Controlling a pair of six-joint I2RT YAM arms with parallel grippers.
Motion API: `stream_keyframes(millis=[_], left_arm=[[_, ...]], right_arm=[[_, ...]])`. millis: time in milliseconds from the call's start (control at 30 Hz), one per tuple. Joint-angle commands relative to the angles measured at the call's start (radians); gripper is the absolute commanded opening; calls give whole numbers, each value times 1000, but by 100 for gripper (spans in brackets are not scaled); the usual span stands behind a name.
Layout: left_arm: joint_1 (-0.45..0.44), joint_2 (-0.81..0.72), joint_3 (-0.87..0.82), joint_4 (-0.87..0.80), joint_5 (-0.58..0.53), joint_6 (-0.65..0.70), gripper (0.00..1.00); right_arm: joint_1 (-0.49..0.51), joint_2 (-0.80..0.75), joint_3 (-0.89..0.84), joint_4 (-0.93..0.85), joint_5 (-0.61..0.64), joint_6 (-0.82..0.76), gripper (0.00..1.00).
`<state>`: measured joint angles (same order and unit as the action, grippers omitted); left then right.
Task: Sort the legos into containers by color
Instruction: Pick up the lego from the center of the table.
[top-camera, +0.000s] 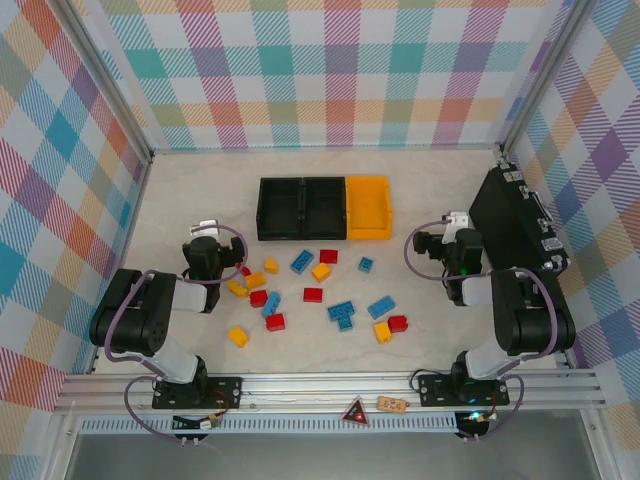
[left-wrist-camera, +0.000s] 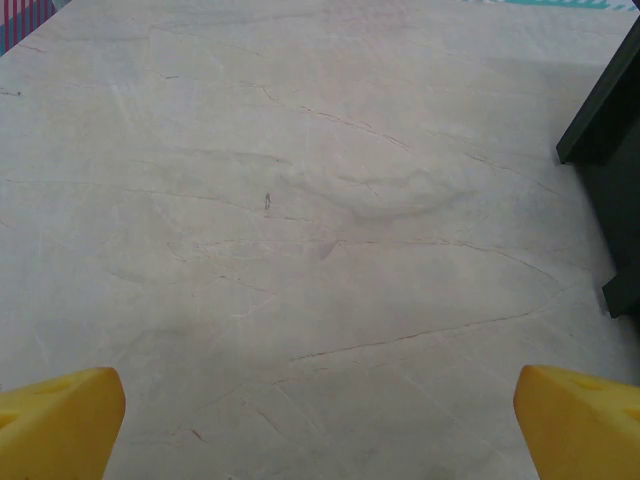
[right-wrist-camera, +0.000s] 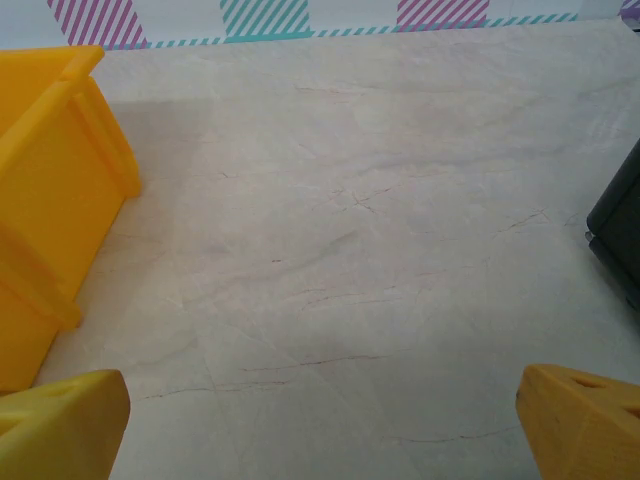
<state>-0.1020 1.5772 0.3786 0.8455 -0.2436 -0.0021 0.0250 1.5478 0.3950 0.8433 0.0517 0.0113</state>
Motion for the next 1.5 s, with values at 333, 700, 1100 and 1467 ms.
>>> stream_keyframes(millis=[333,700,1100,1467], left_arm=[[4,3,23,35,12,17,100],[4,3,23,35,12,18,100],[4,2,23,35,12,16,100],[4,-19,27,9,-17,7,99]], right_arm=[[-4,-8,11,1,1,9,99],[-4,-8,11,1,1,9,99],[-4,-8,11,3,1,11,99],[-4,-47,27,-53,7,11,99]])
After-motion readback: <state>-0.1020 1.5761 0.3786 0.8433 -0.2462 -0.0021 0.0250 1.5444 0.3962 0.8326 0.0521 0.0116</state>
